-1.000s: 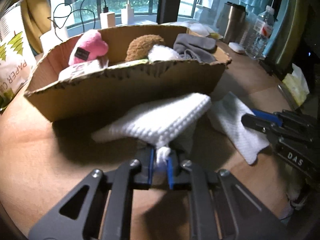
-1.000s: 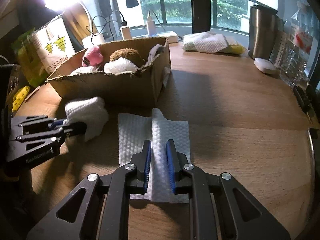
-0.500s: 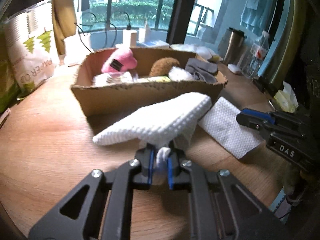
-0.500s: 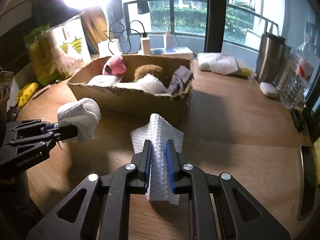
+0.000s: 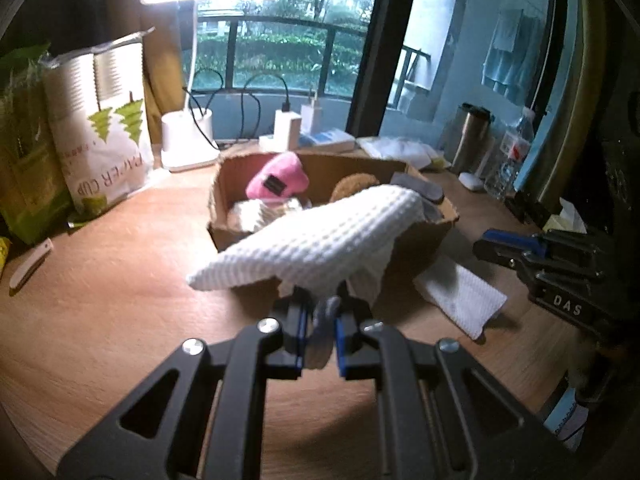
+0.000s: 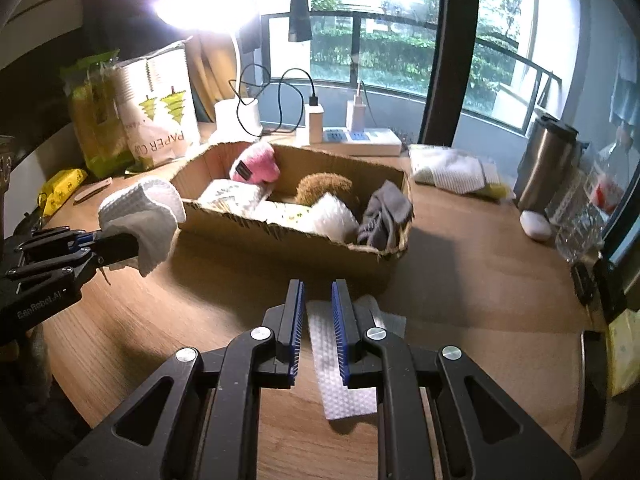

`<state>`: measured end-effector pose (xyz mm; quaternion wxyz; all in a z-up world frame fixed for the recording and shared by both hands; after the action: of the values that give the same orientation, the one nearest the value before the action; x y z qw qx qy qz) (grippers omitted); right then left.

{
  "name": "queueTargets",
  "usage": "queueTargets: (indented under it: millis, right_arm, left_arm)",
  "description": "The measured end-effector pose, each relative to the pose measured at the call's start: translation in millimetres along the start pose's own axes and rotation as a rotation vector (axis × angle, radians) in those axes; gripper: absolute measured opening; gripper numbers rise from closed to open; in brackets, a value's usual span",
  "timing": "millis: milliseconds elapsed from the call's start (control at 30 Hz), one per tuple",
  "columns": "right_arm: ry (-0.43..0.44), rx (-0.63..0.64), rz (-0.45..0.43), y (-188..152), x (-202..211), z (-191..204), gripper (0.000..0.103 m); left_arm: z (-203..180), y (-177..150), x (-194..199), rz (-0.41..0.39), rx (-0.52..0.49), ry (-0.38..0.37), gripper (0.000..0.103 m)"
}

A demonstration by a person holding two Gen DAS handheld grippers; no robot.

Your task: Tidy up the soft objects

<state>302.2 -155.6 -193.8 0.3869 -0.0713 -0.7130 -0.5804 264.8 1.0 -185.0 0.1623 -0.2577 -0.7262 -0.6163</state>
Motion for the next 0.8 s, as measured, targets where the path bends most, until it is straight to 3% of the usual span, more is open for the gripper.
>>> queueTargets:
  millis: [800]
  right_arm:
    - [0.035, 0.052, -0.113, 68.7, 16.6, 10.4, 0.016]
  left_arm:
    - [16.0, 66.6, 22.2, -0.129, -0.017, 0.023, 0.011]
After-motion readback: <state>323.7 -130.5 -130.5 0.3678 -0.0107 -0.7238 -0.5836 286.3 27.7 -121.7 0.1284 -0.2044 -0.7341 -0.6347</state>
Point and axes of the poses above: each gripper's, at about its wrist camera, not at the fingertips, and x roughly against the way its jaws point, z to its left, y to its top, the point moved 9 cm from there along -x, roughly the way its jaws point, and after that the axes turned 5 degrees about -z, right-handed, at the moved point
